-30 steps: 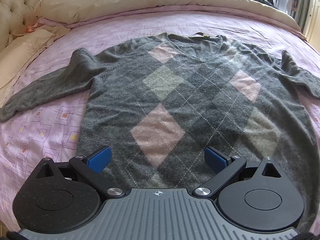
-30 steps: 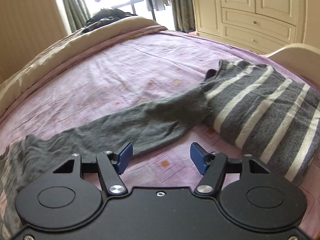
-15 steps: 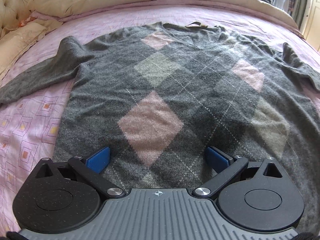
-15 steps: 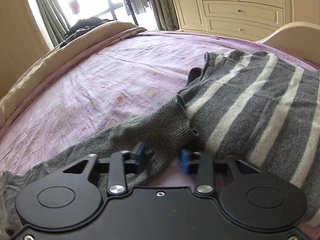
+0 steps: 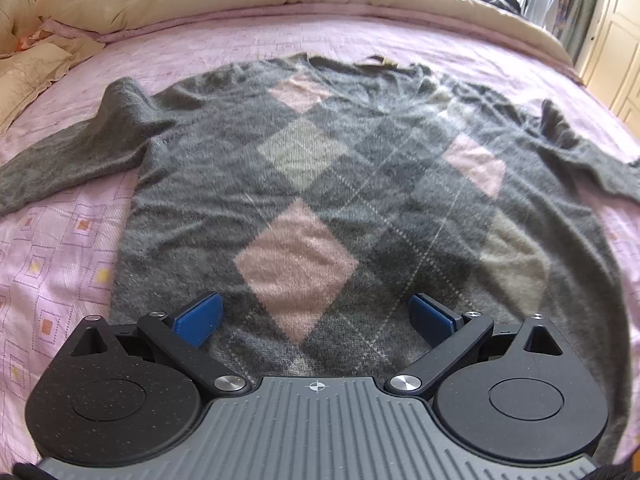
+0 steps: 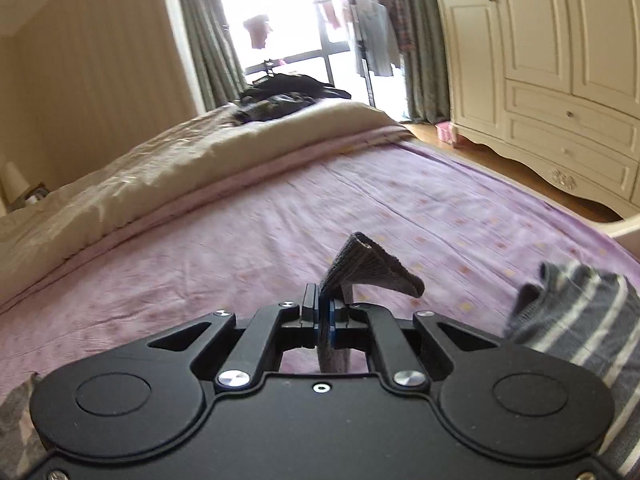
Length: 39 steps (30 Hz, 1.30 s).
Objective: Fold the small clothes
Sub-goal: 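Grasp the sweater's sleeve cuff with the right gripper and lift it, then carry the sleeve across the sweater body and open the right gripper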
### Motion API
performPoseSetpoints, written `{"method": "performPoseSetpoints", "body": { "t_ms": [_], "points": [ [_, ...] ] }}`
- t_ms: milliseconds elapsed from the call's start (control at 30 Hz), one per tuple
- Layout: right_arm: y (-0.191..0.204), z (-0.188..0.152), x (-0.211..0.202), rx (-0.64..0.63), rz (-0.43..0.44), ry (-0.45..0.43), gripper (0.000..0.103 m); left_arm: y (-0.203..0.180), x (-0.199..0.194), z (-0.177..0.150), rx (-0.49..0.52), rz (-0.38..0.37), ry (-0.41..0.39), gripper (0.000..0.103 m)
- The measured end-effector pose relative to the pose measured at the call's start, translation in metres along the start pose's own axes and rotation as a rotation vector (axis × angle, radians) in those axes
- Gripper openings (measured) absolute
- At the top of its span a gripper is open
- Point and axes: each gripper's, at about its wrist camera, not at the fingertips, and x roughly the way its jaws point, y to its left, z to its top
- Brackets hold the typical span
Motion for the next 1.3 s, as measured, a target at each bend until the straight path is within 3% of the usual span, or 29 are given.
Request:
{"method": "performPoseSetpoints", "body": {
  "t_ms": [167, 333, 500, 700, 867, 900, 1033, 1133, 1300],
  "points": [
    [0.105, 0.018, -0.017, -0.108, 0.177, -0.025, 0.011, 0.02, -0.021, 0.003, -0.033, -0.031, -0.041, 0.101],
    [0.209, 0.002, -0.02, -0.181, 0.372, -0.008, 0.011, 0.049, -0.035, 0.003, -0.065, -0.032, -0.067, 0.101],
    [0.303, -0.051, -0.001, -0.274, 0.518, 0.078, 0.011, 0.083, -0.045, 0.003, -0.114, -0.021, -0.083, 0.101],
    [0.379, -0.133, 0.019, -0.402, 0.59, 0.179, 0.011, 0.118, -0.048, -0.001, -0.164, 0.011, -0.086, 0.101],
    [0.402, -0.197, 0.023, -0.455, 0.641, 0.26, 0.013, 0.134, -0.047, -0.004, -0.178, 0.026, -0.083, 0.101],
    [0.399, -0.202, 0.024, -0.451, 0.668, 0.268, 0.02, 0.136, -0.047, -0.003, -0.181, 0.024, -0.083, 0.101],
    [0.376, -0.208, 0.015, -0.414, 0.713, 0.257, 0.025, 0.141, -0.046, 0.004, -0.163, 0.015, -0.086, 0.101],
    [0.34, -0.202, 0.004, -0.402, 0.664, 0.198, 0.034, 0.141, -0.045, 0.017, -0.146, 0.009, -0.101, 0.101],
    [0.289, -0.189, 0.003, -0.394, 0.522, 0.142, 0.035, 0.136, -0.033, 0.049, -0.147, -0.039, -0.135, 0.101]
  ]
}}
